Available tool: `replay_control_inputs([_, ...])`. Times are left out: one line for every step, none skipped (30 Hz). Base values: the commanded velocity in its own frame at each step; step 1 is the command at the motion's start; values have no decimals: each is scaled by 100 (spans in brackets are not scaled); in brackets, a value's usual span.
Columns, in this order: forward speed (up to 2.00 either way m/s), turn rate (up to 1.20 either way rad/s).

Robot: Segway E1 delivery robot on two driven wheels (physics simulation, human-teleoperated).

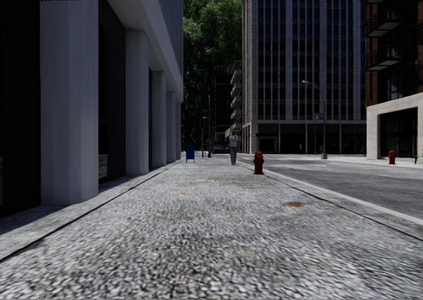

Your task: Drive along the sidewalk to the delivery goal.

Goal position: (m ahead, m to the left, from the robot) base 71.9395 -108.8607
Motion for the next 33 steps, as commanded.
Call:
replay_control_inputs([195,0])
replay_control_inputs([195,0])
replay_control_inputs([195,0])
replay_control_inputs([195,0])
replay_control_inputs([195,0])
replay_control_inputs([195,0])
replay_control_inputs([195,0])
replay_control_inputs([195,0])
replay_control_inputs([195,0])
replay_control_inputs([195,0])
replay_control_inputs([195,0])
replay_control_inputs([195,0])
replay_control_inputs([195,0])
replay_control_inputs([195,0])
replay_control_inputs([195,0])
replay_control_inputs([195,0])
replay_control_inputs([195,0])
replay_control_inputs([195,0])
replay_control_inputs([195,0])
replay_control_inputs([195,0])
replay_control_inputs([195,0])
replay_control_inputs([195,0])
replay_control_inputs([195,0])
replay_control_inputs([195,0])
replay_control_inputs([195,0])
replay_control_inputs([195,0])
replay_control_inputs([195,0])
replay_control_inputs([195,0])
replay_control_inputs([195,0])
replay_control_inputs([195,0])
replay_control_inputs([195,0])
replay_control_inputs([195,0])
replay_control_inputs([195,0])
